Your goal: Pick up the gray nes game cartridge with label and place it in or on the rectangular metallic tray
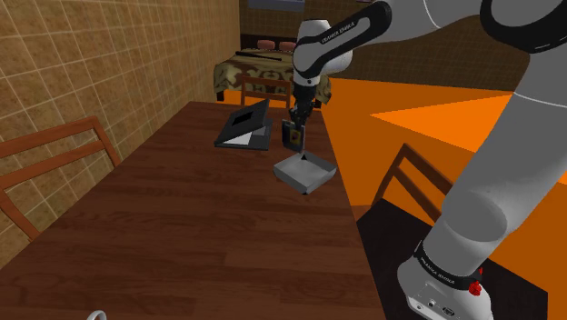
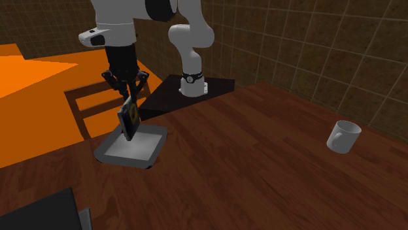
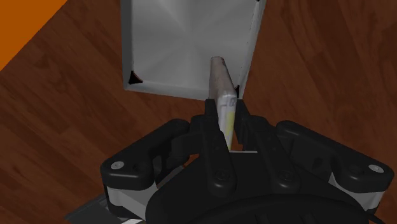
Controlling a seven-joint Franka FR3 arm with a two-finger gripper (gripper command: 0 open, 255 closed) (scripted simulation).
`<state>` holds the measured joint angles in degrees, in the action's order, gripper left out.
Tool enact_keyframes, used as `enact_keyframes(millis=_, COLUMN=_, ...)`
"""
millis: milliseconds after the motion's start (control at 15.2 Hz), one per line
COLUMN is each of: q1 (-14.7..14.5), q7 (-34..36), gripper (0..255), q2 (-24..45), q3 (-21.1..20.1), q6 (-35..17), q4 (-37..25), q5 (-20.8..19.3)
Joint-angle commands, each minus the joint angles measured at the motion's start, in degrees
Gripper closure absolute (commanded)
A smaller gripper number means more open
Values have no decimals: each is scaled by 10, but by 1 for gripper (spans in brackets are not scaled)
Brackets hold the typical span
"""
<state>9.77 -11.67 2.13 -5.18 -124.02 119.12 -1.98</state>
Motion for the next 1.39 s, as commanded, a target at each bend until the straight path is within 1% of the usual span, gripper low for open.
enact_keyframes(millis=0, q1=13, q7=-28, gripper=255, q2=-12, q3=12, q6=2, q4=9, q5=3)
enact_keyframes(millis=132, q1=25, q7=-53, gripper=255, q2=-17, q3=24, q6=3, q4=12, q5=5)
enact_keyframes(millis=1320, q1=25, q7=-46, gripper=255, q2=55, q3=25, q6=-129, q4=73, q5=-3)
